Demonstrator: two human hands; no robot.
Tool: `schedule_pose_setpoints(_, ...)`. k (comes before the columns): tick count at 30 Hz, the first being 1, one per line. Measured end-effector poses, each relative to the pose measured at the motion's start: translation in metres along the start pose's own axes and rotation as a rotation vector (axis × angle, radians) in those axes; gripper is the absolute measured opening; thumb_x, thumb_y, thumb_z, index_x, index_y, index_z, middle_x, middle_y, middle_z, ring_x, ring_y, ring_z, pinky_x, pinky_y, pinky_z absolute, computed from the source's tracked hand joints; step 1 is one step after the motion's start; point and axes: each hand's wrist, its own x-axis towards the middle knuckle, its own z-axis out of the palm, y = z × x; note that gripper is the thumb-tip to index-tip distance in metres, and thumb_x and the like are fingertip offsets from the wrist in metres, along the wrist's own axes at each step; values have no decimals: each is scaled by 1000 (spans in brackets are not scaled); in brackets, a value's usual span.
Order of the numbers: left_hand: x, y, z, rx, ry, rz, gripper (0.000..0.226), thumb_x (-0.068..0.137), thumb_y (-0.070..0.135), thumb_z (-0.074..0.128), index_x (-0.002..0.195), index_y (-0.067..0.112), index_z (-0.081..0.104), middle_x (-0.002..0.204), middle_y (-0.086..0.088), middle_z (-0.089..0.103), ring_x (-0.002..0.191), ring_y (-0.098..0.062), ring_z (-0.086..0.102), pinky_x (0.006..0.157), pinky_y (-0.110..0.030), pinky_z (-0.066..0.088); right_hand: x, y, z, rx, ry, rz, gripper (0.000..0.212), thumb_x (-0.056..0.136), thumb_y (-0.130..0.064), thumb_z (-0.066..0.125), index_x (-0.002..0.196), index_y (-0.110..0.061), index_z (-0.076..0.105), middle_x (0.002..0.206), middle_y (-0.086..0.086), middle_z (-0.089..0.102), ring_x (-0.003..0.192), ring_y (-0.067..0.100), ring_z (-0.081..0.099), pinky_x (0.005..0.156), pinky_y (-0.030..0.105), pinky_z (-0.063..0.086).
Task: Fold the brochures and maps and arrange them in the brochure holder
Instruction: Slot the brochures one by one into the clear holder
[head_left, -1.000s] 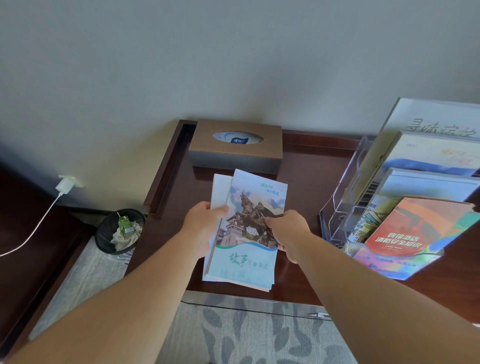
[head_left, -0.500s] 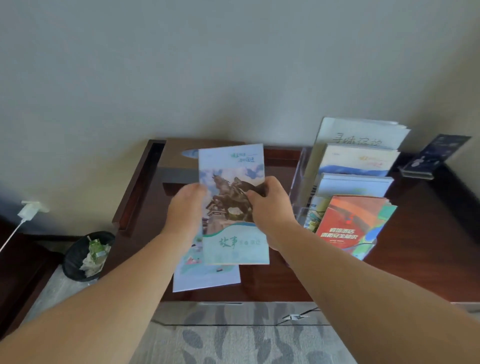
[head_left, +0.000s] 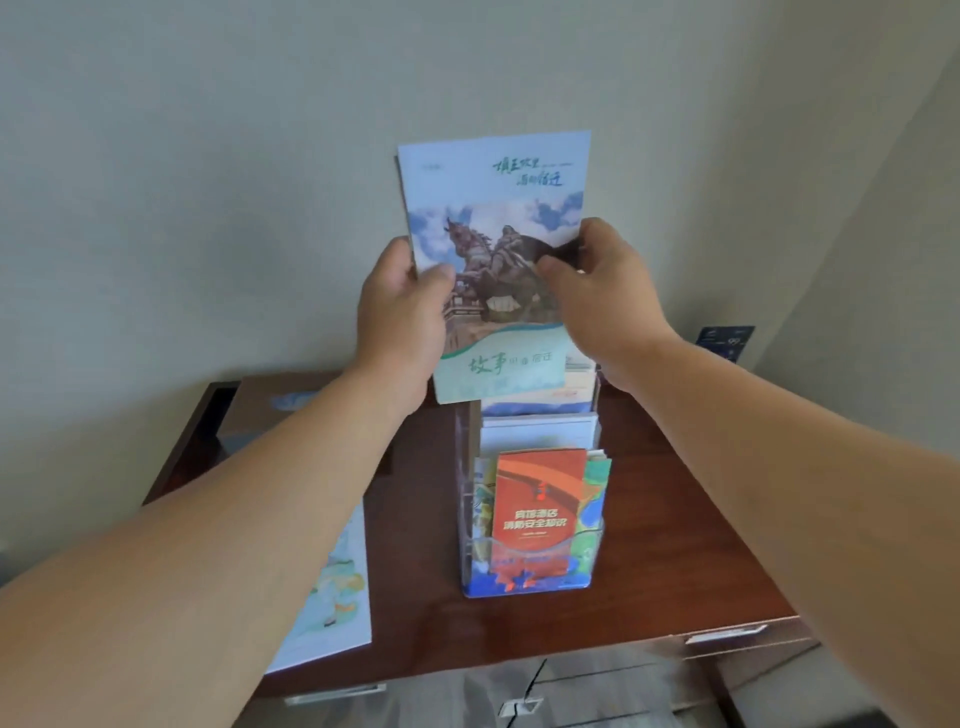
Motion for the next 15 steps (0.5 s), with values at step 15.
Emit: schedule_pose_setpoints(15,-10,-61,52,502,-15,-32,47,87,15,64,60,17,25,56,1,25,54,-17,20,51,-31,16,3,88,-36,-292,-75,198,12,89,-20,66,100,-15,68,90,3,72,83,28,66,70,35,52)
